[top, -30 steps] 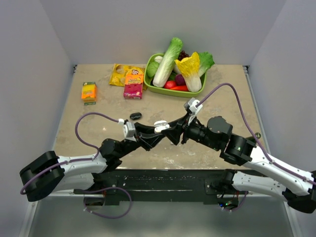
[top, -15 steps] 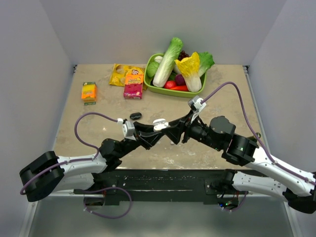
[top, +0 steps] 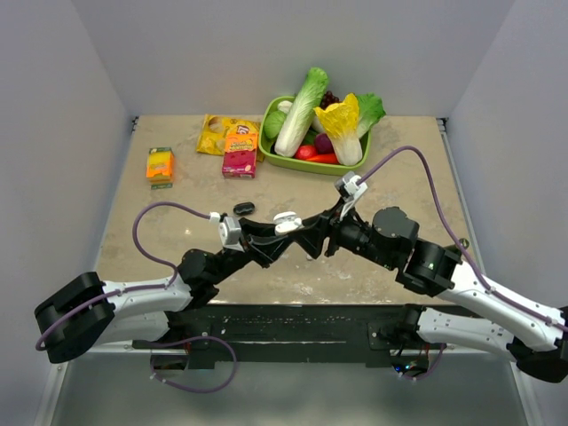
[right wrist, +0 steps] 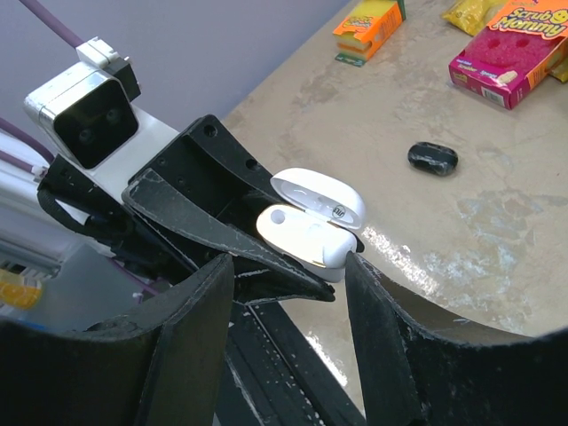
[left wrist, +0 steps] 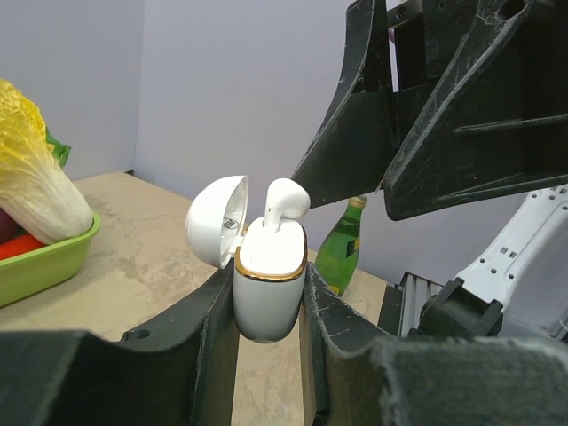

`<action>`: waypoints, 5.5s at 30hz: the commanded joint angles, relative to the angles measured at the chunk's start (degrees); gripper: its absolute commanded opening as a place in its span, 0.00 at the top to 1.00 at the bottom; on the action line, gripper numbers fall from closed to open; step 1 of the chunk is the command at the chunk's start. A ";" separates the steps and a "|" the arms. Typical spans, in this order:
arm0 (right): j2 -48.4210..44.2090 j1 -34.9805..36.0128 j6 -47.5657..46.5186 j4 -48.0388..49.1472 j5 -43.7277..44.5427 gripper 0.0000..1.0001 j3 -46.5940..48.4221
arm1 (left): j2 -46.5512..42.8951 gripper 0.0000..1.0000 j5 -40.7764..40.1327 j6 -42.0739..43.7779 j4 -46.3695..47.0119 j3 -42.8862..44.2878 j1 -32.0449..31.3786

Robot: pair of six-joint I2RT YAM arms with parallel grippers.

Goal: Insert the wireless bluetooth earbuds into the charging case
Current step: Place the earbud in the charging case, then adjust the earbud at the center of the board.

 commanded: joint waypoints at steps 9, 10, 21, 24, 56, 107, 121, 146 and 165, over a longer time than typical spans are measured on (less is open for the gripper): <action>1.87 0.33 2.03 3.07 -3.29 0.44 3.11 | 0.99 1.00 0.20 1.66 7.17 1.22 0.07; 2.13 0.33 2.21 3.24 -3.29 0.44 3.11 | 1.08 1.00 0.20 1.58 7.35 1.30 0.07; 3.98 0.33 3.53 5.44 -6.10 0.44 3.46 | 2.22 1.00 0.20 1.31 8.31 1.30 0.07; 4.86 0.33 3.53 6.14 -6.28 0.44 3.81 | 2.48 1.00 0.28 1.31 8.67 1.30 0.07; 0.99 0.33 -5.79 -4.22 8.40 0.42 2.84 | -3.49 1.00 2.57 0.43 9.19 -2.48 0.16; -0.59 -0.11 -0.08 -7.84 22.64 0.50 -8.92 | -15.96 1.00 -0.50 1.05 0.43 -11.25 0.16; 21.89 -4.50 4.85 7.63 13.94 1.00 -22.03 | -24.76 1.00 -1.65 -2.38 -3.64 -17.94 0.07; 38.61 -8.28 1.51 10.71 13.68 1.00 -13.33 | -24.85 1.00 -3.41 -2.20 -3.02 -19.79 0.07; 41.97 -11.89 -2.89 10.01 7.95 0.54 -1.28 | -23.09 1.00 -2.79 -1.50 -3.55 -18.12 0.07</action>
